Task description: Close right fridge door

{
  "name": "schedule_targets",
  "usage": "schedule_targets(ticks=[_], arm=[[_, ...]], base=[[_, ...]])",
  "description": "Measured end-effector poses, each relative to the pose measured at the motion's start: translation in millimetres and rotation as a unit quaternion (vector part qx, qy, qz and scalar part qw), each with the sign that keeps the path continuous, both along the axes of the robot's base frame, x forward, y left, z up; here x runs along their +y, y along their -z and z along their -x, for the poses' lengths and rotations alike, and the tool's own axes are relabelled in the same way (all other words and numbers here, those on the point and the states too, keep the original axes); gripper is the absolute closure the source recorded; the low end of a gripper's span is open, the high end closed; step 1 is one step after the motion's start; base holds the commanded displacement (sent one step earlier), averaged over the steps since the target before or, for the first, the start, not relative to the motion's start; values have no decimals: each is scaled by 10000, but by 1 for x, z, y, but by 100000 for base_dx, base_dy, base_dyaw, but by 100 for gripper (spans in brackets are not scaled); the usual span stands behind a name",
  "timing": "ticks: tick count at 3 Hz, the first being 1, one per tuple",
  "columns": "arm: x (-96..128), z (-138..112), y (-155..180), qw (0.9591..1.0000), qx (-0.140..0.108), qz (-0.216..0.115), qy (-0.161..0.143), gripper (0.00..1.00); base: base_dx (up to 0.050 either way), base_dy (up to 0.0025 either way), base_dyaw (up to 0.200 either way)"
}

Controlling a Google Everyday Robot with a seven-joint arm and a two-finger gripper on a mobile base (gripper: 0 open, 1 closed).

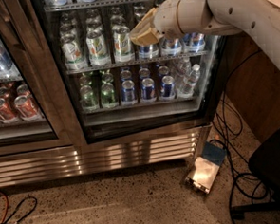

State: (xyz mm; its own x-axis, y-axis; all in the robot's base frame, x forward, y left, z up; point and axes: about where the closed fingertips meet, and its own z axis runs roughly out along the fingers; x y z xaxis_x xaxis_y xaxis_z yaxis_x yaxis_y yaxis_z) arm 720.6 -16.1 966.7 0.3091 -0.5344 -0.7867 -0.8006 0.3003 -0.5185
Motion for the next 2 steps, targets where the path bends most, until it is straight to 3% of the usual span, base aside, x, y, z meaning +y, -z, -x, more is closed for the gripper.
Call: schedule_targets(ticks=[2], arm=[[1, 7, 0, 10000, 0, 0, 0, 100]], base=[[0, 0, 0]])
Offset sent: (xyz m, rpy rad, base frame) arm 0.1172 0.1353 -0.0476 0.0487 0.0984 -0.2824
